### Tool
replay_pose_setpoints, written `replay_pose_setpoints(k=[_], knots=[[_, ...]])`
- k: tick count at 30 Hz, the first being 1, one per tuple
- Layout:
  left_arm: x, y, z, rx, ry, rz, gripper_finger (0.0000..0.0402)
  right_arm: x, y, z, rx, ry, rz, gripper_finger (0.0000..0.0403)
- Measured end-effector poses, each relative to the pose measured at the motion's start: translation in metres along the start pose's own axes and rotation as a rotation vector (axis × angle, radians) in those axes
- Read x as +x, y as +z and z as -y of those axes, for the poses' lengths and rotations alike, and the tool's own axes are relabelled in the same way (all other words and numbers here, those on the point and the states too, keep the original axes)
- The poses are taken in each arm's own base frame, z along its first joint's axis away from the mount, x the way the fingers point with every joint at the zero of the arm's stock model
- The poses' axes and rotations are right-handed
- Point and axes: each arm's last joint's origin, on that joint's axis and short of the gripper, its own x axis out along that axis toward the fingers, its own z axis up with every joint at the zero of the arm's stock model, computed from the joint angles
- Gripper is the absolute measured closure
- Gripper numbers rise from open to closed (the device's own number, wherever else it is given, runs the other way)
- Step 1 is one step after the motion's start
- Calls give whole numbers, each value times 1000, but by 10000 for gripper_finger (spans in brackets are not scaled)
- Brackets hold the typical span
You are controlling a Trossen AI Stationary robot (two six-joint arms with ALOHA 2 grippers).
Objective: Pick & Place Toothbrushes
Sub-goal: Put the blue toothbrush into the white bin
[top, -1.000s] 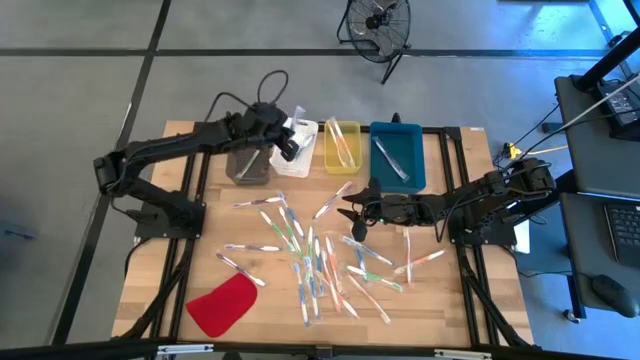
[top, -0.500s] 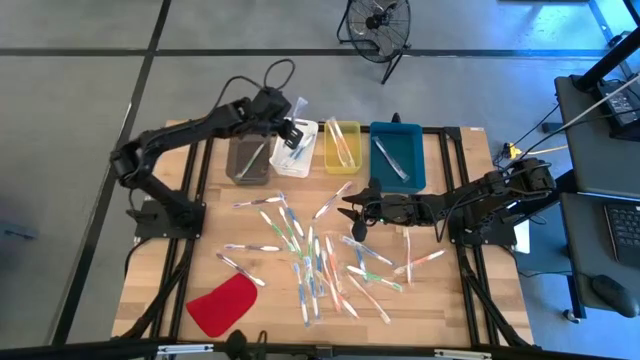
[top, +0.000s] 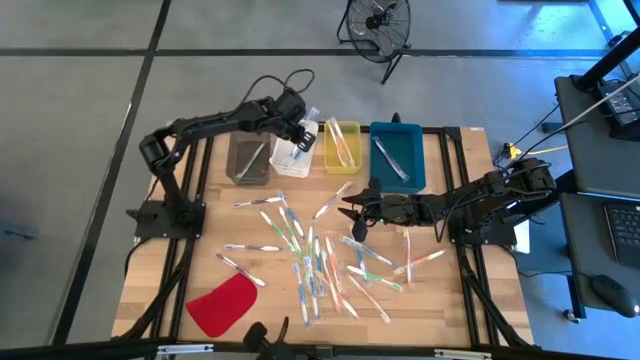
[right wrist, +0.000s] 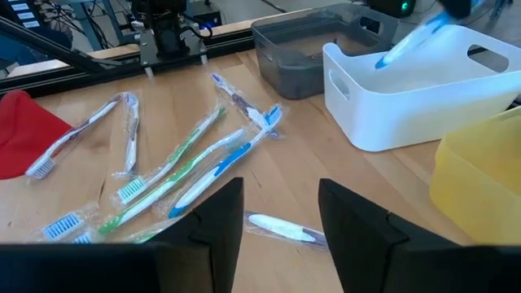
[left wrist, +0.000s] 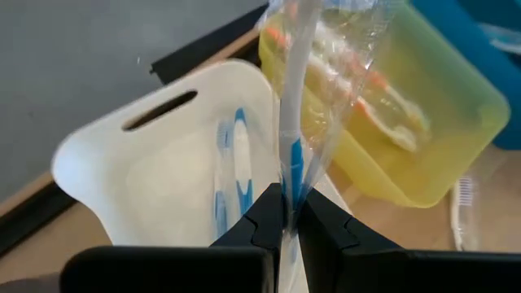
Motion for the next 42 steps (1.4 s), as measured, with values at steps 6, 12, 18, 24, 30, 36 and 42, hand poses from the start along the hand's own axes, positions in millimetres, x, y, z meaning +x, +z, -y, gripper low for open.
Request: replay_pose_setpoints(k=[6,12,18,24,30,36,42], knots=[[16,-6,-3,-19,23,-67,382,0,0,0,0,0,0,230],[27,-8,-10,-70,42,-102,382,0,0,0,1,0,1,224],[42,-10,-18,-94,67,-134,382,0,0,0,1,0,1,235],[55,-14,-20,-97,70,-167,382,0,0,0,2,0,1,248],[68,-15,-19,-98,52,-158,375,0,0,0,1,0,1,253],[77,-15,-19,-115,46,-149,357,0,0,0,0,0,0,251],[80,-16,-20,-136,57,-150,345,0,0,0,-1,0,-2,238]])
